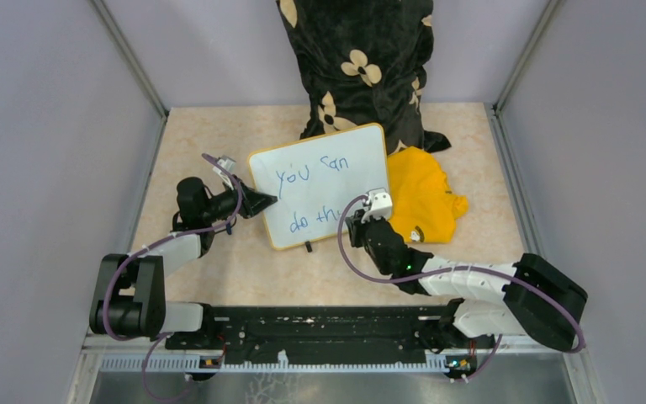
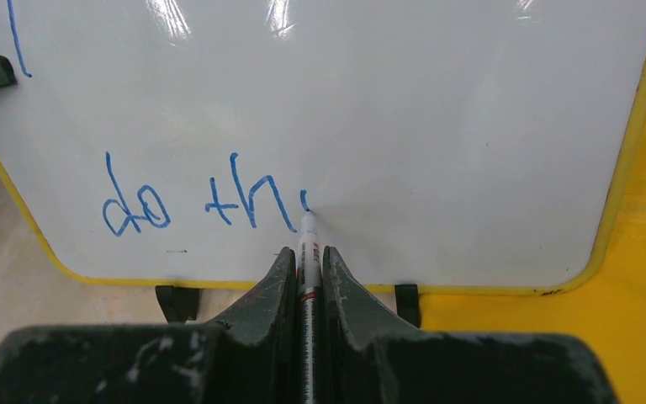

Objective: Write a sentence on the whiteboard

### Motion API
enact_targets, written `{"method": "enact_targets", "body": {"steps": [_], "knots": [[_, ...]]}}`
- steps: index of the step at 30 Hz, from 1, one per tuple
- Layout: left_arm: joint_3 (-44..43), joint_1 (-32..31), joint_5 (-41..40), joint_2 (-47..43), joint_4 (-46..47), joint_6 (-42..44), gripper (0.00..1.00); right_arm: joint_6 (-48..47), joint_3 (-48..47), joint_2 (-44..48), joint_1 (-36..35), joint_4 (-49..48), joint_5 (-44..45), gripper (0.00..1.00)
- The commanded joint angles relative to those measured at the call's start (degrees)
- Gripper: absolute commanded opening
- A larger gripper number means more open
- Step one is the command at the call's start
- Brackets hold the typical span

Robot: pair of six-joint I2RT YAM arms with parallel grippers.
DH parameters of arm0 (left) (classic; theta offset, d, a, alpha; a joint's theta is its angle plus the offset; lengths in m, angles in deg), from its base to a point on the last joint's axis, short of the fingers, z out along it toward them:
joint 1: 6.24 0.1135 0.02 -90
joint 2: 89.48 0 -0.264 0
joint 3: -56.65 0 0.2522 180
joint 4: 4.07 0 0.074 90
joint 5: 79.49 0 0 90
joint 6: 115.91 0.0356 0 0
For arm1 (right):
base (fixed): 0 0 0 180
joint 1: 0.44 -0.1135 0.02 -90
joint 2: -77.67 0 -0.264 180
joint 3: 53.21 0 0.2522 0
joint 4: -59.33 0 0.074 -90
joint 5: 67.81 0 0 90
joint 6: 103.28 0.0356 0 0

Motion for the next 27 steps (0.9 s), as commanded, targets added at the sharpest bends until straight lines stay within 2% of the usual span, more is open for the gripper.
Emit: {"method": "enact_targets", "body": {"steps": [1,9,27], "knots": [[-0.3,-0.3,-5.6,1.4,-3.6,5.2,0.0,1.2,-0.8,3.8,0.7,0.0,-0.7,0.0],[-0.3,-0.3,-5.6,1.3,-3.6,5.2,0.0,0.0,-4.6,5.9,0.7,1.4,-1.2,0.0],[-0.3,-0.3,-5.7,1.1,-3.7,5.2,0.0,-1.0,-7.1,1.0,1.8,-1.0,-0.9,0.0]]}}
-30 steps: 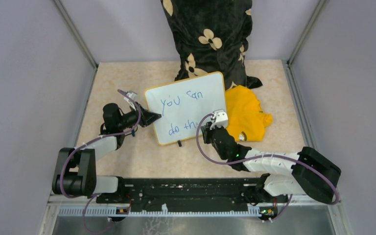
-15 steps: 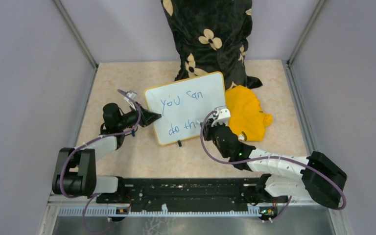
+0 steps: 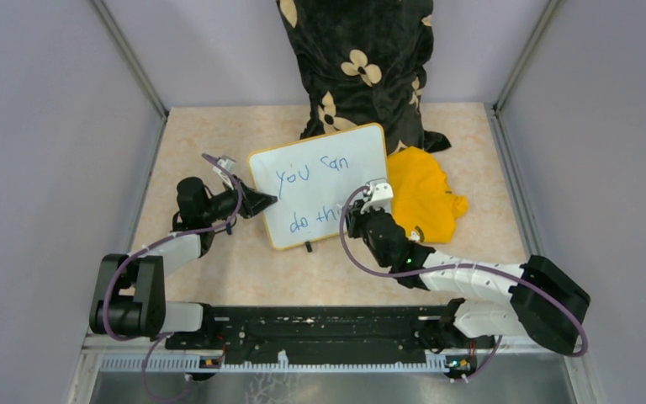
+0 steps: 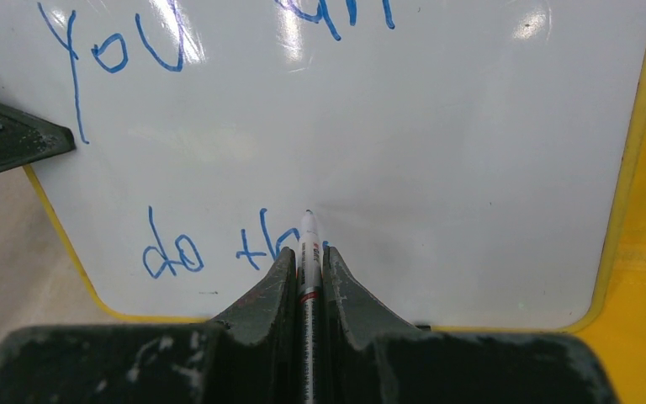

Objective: Write a sentence on the whiteboard

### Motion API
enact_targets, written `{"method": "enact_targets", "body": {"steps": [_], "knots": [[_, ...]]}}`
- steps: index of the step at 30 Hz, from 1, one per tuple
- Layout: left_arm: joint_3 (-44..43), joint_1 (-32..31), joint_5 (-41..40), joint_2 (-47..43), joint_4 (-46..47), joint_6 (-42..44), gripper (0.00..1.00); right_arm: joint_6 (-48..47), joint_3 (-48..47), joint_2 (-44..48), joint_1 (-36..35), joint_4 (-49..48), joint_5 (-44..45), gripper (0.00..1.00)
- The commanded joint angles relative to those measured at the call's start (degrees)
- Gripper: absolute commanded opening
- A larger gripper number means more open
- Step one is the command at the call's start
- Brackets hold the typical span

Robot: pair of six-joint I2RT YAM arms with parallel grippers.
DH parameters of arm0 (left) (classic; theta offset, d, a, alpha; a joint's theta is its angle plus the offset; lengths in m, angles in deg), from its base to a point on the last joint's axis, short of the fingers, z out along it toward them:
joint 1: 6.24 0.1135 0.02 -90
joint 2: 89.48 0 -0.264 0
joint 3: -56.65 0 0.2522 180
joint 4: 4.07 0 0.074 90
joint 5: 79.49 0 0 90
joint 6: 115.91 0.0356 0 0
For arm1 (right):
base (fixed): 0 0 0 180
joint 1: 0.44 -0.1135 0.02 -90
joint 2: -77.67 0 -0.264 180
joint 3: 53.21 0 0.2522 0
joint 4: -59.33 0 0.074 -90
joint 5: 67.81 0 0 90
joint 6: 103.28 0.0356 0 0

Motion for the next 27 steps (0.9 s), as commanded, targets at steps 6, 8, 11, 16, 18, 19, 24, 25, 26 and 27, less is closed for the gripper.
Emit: {"method": "enact_targets", "body": {"steps": [6,8,11,16,18,19,24,25,26,27], "knots": [[-0.2,-0.3,-5.7,1.1,-3.6,5.3,0.0,-0.2,-2.4,-1.8,1.5,-3.6,-0.7,0.0],[-0.3,-0.3,-5.7,1.2,-3.6,5.3,0.0,0.2,-2.2,-2.2,1.9,-3.8,-1.0,0.0],[-0.3,-0.3,-5.7,1.1,-3.6,5.3,0.0,0.6,-2.0,-2.7,2.3,-4.0,-1.4,0.0],[-0.3,-0.3,-5.7,1.2,-3.7,5.3,0.0,0.9,-1.6,-3.0,2.6,-3.9,-1.5,0.0],[-0.3,-0.2,-5.7,1.2,-3.7,5.3,0.0,1.0,-1.3,-2.8,2.6,-3.8,-1.5,0.0],[-0.3,-0.3,-5.7,1.2,-3.7,5.3,0.0,1.0,-1.2,-2.7,2.6,-3.7,-1.5,0.0],[-0.3,-0.3,-5.8,1.2,-3.7,5.3,0.0,1.2,-0.6,0.8,2.6,-2.6,-1.6,0.0],[-0.3,-0.3,-5.8,1.2,-3.7,5.3,0.0,1.2,-0.5,1.8,2.6,-1.8,-1.4,0.0],[-0.3,-0.3,-5.8,1.2,-3.7,5.2,0.0,1.2,-0.3,3.0,2.6,-1.1,-1.2,0.0],[-0.3,-0.3,-5.7,1.2,-3.7,5.2,0.0,1.1,0.0,4.1,2.6,-0.6,-1.1,0.0]]}}
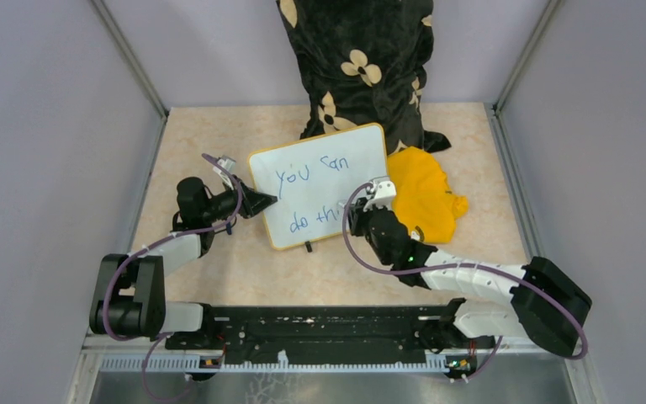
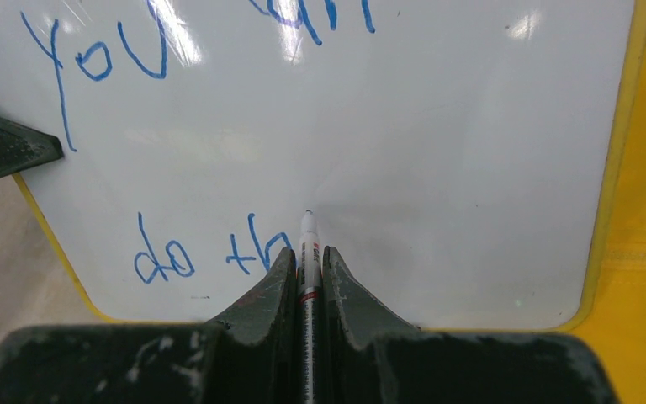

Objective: Write a sentence on the whiteboard

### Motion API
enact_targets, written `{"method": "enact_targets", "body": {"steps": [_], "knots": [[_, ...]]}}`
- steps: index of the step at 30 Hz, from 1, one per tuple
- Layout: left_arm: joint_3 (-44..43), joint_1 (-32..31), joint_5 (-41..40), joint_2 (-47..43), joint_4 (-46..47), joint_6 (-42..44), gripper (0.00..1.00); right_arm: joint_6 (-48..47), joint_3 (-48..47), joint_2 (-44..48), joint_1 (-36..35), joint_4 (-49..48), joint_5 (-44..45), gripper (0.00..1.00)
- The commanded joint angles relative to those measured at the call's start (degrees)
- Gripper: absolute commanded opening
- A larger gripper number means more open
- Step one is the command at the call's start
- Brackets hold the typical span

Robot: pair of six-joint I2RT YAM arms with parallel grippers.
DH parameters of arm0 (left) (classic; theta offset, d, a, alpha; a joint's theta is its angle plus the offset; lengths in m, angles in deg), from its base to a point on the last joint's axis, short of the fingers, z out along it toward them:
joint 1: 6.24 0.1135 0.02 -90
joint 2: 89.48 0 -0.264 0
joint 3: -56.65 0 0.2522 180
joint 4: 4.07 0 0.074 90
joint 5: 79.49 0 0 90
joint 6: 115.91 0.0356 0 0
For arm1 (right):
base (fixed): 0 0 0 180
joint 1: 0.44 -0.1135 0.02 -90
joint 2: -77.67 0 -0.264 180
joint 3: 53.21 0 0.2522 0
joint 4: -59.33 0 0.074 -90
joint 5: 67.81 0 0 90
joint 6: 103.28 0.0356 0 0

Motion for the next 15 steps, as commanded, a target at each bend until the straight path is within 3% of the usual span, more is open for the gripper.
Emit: {"method": "enact_targets", "body": {"steps": [1,8,15], "knots": [[-0.3,-0.3,-5.7,1.2,-3.7,5.2,0.0,0.4,0.2,6.1,0.8,-0.1,0.4,0.0],[-0.3,-0.3,-5.7,1.4,-3.7,5.1,0.0,-0.7,2.2,11.9,0.8,3.1,3.1,0.0],[-0.3,-0.3,-5.8,1.4,-3.7,5.1,0.0,0.9,2.7,10.5,0.9,5.3,7.7,0.0]]}}
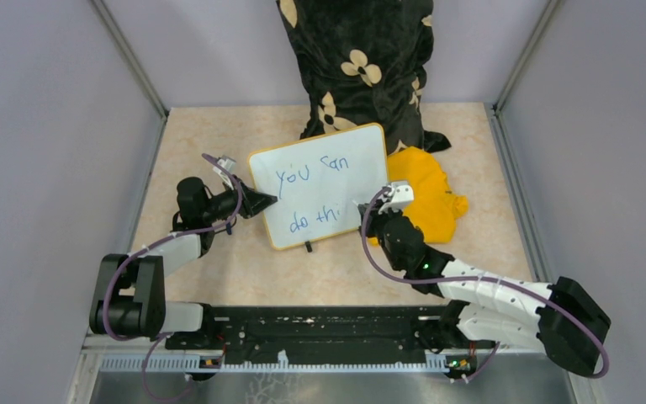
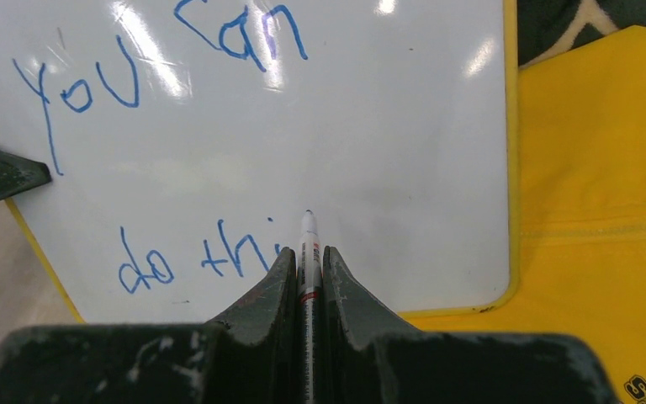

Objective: Write a sentence on the whiteboard

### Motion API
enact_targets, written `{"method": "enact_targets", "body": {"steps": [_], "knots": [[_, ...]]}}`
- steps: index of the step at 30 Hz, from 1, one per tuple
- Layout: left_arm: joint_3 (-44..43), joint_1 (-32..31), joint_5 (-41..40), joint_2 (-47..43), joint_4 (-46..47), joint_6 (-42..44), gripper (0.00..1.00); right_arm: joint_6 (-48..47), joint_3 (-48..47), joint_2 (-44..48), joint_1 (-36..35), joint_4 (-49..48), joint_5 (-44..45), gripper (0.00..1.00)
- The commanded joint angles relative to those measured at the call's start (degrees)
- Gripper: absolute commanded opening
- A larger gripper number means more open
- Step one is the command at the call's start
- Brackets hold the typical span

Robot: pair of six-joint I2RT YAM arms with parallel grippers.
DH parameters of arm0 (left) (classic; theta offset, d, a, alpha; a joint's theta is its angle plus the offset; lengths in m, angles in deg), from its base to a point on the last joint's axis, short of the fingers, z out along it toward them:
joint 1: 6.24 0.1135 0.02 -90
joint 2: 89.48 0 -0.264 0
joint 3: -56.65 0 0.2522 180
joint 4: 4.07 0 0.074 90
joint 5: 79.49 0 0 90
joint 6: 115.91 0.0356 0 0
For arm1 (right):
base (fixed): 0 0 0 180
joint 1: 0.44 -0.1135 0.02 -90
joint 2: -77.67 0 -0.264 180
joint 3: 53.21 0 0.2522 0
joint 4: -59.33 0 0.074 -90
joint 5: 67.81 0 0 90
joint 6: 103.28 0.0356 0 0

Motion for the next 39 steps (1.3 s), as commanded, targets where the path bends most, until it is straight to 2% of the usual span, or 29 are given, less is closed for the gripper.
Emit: {"method": "enact_targets", "body": {"steps": [1,18,39], "knots": [[-0.3,-0.2,-5.8,1.5,-3.7,5.2,0.0,1.0,-0.7,-1.4,0.6,1.0,4.0,0.0],[-0.5,-0.2,-5.9,1.5,-4.1,5.2,0.0,-1.3,-2.7,-6.9,0.6,-6.6,2.1,0.0],[-0.6,-0.2,-5.9,1.2,-4.2,5.2,0.0,-1.2,-6.3,-12.0,0.6,-6.1,0.7,0.0]]}}
